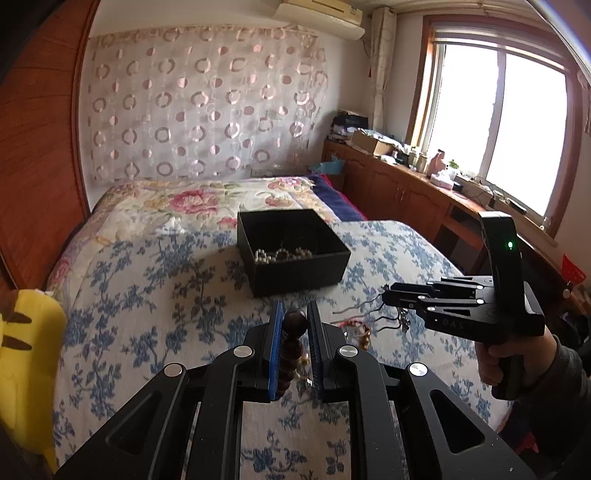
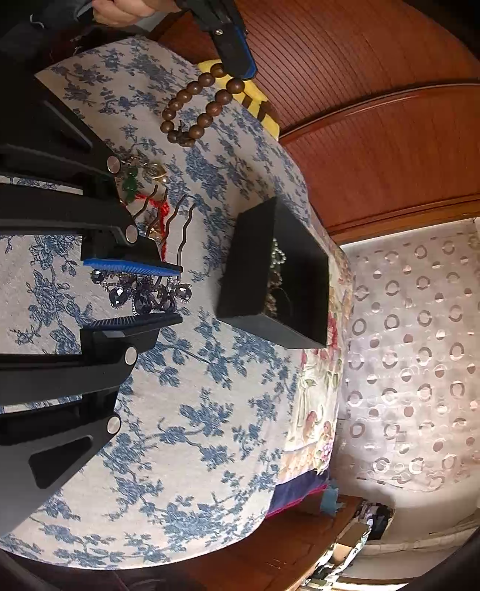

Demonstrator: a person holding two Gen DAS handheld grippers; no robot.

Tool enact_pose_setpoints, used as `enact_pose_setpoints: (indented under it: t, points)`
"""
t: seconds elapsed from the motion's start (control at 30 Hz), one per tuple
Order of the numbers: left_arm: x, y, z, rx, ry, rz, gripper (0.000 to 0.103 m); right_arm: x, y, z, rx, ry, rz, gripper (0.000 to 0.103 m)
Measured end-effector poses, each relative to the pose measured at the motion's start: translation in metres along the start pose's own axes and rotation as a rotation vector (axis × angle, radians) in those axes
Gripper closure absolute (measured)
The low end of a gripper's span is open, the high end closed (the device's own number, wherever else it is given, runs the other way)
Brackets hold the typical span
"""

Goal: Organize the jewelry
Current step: 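Carry the bead bracelet toward the box with the left tool while the right tool lifts silver charms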

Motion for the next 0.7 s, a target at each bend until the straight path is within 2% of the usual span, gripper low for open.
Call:
enact_pose_setpoints:
  t: [0.33,0.7]
  points:
    - [-0.028,-0.007,-0.004,-0.008,-0.034,-0.041,0.091,-0.025,0.001,-0.001,0.008,0.031,-0.041,0.081]
    - [-0.048,-0.020,0.000,-0.034,-0.051,-0.053,0.091,-0.057,-0.003,-0.004,0.009,0.051,-0.078,0.081]
Point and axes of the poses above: each gripper's, at about its wrist camera, not at the fingertips, and y roughly against the way its jaws point, z to its left, x to its underside, the point moved 3 cm from there along -y, roughly the way its jaws point, and after that the axes turned 10 degrees about y, right-handed, at the moved point
